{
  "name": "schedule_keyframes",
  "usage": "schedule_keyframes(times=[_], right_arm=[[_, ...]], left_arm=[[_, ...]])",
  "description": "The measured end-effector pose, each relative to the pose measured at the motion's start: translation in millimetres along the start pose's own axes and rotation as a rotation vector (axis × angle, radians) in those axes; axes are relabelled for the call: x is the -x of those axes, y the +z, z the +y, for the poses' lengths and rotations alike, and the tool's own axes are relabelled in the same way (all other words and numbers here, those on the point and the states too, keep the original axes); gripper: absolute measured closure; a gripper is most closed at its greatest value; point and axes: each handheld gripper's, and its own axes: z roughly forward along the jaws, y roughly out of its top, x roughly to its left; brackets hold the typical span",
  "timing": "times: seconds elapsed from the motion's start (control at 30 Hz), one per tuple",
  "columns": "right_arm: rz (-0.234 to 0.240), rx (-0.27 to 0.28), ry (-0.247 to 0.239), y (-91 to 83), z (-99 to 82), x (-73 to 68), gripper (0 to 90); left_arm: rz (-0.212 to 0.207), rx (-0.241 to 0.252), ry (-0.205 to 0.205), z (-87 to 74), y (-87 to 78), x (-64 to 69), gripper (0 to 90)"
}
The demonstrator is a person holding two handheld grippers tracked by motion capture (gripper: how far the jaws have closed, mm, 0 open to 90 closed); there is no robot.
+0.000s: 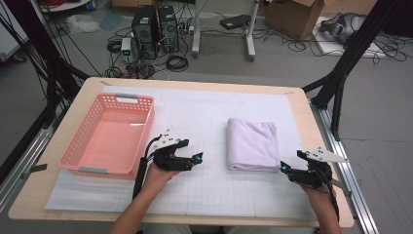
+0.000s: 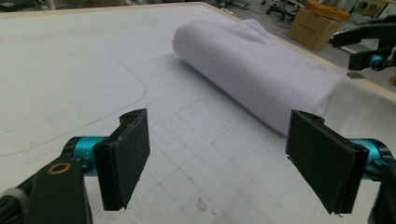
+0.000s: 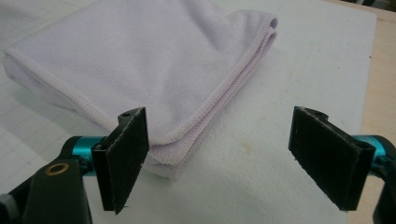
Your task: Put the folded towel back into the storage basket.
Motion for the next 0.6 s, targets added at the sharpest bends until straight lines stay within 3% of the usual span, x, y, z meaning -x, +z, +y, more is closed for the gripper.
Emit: schedule_keyframes(times=[0.07, 0.13, 0.2, 0.47, 0.6], right_arm=[[0.003, -0.009, -0.010, 0.9, 0.1, -0.7, 19.1], [0.004, -0.015, -0.018, 1.1, 0.0, -0.8, 19.1], [0.007, -0.009, -0.009, 0.5, -0.2, 0.0, 19.1], [0.016, 0.001, -0.005, 0.2, 0.6, -0.3, 19.1], [0.018, 0.001, -0.005, 0.8, 0.9, -0.7, 19.1]], left_arm=[[-0.006, -0.007, -0.001, 6.3, 6.7, 1.0, 17.9], [-0.032, 0.006, 0.028, 11.5, 13.4, 2.3, 18.2], [-0.028, 0.000, 0.029, 17.9, 20.6, 3.6, 18.7], [-0.041, -0.031, -0.030, 34.7, 53.7, -1.3, 20.5], [-0.051, -0.071, -0.047, 36.7, 72.2, -1.2, 22.1]])
